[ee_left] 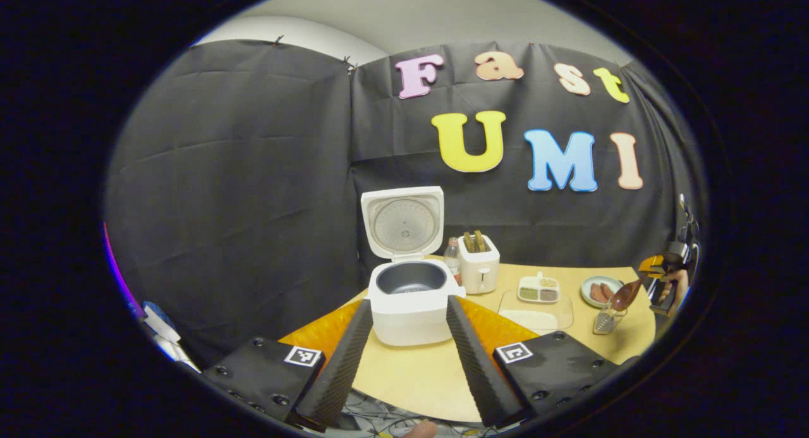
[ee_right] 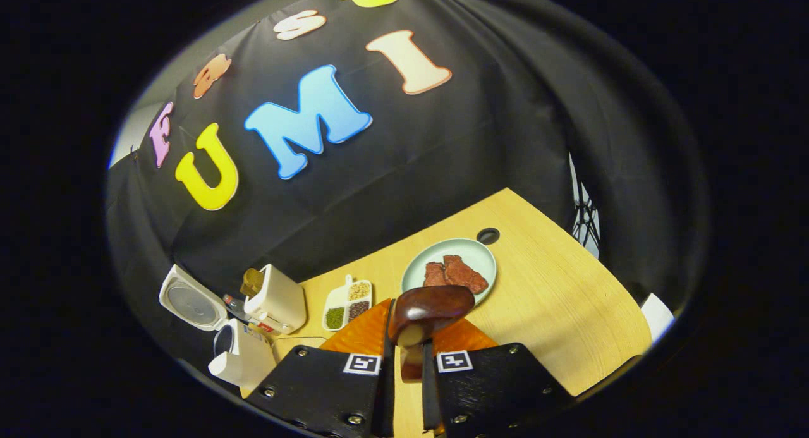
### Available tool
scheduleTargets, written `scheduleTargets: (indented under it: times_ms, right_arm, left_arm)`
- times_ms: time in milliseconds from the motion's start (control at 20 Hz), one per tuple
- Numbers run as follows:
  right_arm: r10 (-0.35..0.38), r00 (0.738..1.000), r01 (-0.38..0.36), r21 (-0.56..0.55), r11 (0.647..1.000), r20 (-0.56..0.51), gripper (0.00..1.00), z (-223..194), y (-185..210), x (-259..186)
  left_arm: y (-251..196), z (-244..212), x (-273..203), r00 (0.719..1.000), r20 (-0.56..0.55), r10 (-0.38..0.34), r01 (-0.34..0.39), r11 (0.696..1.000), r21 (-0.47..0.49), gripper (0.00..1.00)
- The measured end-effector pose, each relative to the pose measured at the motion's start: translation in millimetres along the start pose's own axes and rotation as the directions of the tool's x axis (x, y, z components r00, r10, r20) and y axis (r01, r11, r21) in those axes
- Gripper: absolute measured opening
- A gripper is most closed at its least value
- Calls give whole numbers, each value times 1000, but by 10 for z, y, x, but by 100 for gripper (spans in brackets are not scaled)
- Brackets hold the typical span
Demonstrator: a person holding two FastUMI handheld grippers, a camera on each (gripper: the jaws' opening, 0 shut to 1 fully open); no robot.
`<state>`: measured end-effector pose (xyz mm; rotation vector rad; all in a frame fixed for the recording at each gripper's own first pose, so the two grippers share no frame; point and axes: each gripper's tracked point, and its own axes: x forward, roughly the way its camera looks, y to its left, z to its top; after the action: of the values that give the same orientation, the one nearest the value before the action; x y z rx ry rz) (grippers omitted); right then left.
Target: Close the left gripper, press the button to open the rice cooker; take a wooden spoon from the chopstick holder with the right hand, scoop a spoonful of rice and pour it into the rice cooker, then put the wooden spoon back into the chopstick holder.
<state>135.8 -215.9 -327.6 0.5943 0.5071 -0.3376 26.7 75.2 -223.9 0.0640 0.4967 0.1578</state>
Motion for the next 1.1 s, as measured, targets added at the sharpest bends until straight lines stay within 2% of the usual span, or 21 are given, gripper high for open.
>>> scheduleTargets:
  times_ms: [150, 200, 250, 300, 400, 500, 650, 750, 850, 900, 1050, 1100]
  right_arm:
    - [64, 998, -63, -54, 997, 16, 18, -68, 665, -239]
    - [87, 996, -85, -71, 994, 22, 18, -111, 897, -281]
    - [101, 995, -100, -83, 992, 11, 18, -211, 1104, -308]
    - [117, 993, -117, -92, 989, -4, 18, -307, 1290, -313]
    - [133, 991, -136, -122, 983, -33, 18, -499, 1575, -234]
    - [132, 988, -143, -152, 978, -79, 18, -729, 1744, -29]
    - [112, 983, -140, -203, 969, -144, 18, -1089, 1798, 385]
    - [75, 983, -115, -242, 964, -170, 18, -1298, 1733, 666]
    - [48, 981, -101, -277, 956, -190, 18, -1462, 1683, 895]
    - [39, 979, -98, -300, 949, -198, 18, -1541, 1667, 986]
    - [1, 988, -60, -387, 920, -152, 18, -1548, 1621, 1176]
    - [0, 988, -64, -398, 915, -157, 18, -1602, 1644, 1217]
  left_arm:
    - [267, 55, -51, 998, 42, -56, 58, 998, -37, 89]
    - [359, 87, -54, 996, 62, -71, 75, 996, -55, 83]
    - [460, 117, -46, 994, 74, -76, 81, 994, -77, 86]
    - [568, 104, -32, 995, 65, -73, 79, 992, -98, 89]
    - [719, 185, -11, 995, 80, -66, 77, 987, -142, 88]
    - [865, 268, 43, 995, 89, -35, 47, 989, -142, 88]
    - [1035, 292, 141, 996, 91, 26, -16, 994, -106, 87]
    - [1058, 265, 211, 996, 68, 55, -50, 996, -79, 82]
    - [1071, 243, 278, 995, 51, 86, -83, 995, -53, 82]
    - [1050, 199, 310, 995, 31, 99, -98, 994, -46, 88]
    - [1002, 189, 409, 992, 6, 124, -124, 991, -46, 89]
    - [980, 193, 433, 992, 2, 129, -128, 991, -41, 94]
